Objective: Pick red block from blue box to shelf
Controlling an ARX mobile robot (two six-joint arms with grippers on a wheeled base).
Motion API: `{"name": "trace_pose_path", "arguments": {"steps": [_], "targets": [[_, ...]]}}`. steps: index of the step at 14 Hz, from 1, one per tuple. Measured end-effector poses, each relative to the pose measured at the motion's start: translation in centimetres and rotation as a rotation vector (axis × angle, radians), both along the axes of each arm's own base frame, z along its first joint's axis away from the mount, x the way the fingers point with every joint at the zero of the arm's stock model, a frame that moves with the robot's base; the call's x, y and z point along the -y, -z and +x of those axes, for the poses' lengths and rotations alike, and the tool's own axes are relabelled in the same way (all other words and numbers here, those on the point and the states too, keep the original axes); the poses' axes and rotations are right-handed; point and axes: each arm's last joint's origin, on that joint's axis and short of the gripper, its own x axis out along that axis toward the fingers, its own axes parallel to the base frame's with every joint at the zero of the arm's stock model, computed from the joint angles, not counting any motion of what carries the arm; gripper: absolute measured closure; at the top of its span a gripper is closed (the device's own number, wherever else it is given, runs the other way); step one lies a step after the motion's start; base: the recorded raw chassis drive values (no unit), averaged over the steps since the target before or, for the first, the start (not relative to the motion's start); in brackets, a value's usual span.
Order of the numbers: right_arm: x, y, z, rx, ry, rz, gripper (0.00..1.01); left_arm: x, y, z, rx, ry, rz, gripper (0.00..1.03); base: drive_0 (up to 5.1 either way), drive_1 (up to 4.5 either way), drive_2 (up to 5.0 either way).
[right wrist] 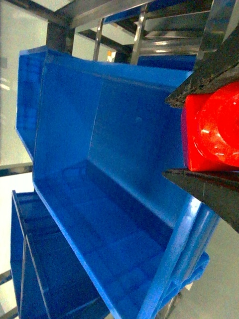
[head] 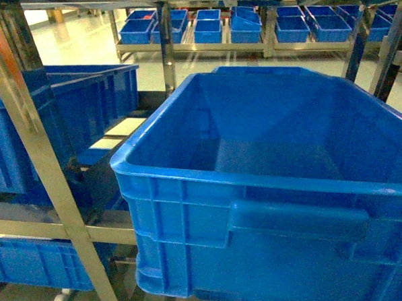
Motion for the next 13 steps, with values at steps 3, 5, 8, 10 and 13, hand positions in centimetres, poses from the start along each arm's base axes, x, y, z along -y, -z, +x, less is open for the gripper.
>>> {"name": "trace_pose_path", "arguments": {"steps": [3,5,8,10,13], "targets": [[-2.1,0.9,2.7,0.09,-0.067,-0.033,0.73,0.0,0.0,0.0,0.0,0.0,0.0,0.05,0.0,0.0,0.0],[-2.6,2.0,4.1,0.111,-0.062,-0.077,0.74,0.0,0.0,0.0,0.0,0.0,0.0,0.05,0.0,0.0,0.0],[-2.7,3.1,7.5,0.124,0.004,-0.125,0.74,0.0,0.0,0.0,0.0,0.0,0.0,0.05,0.0,0.0,0.0],[-2.9,3.4,9.8,0.126,-0.017,-0.108,0.57,0.0,0.0,0.0,0.0,0.0,0.0,0.05,0.0,0.0,0.0],[-3.9,3.4,9.9,0.111,-0.065,-0.086,0.18,0.0,0.0,0.0,0.0,0.0,0.0,0.05,0.0,0.0,0.0]]}}
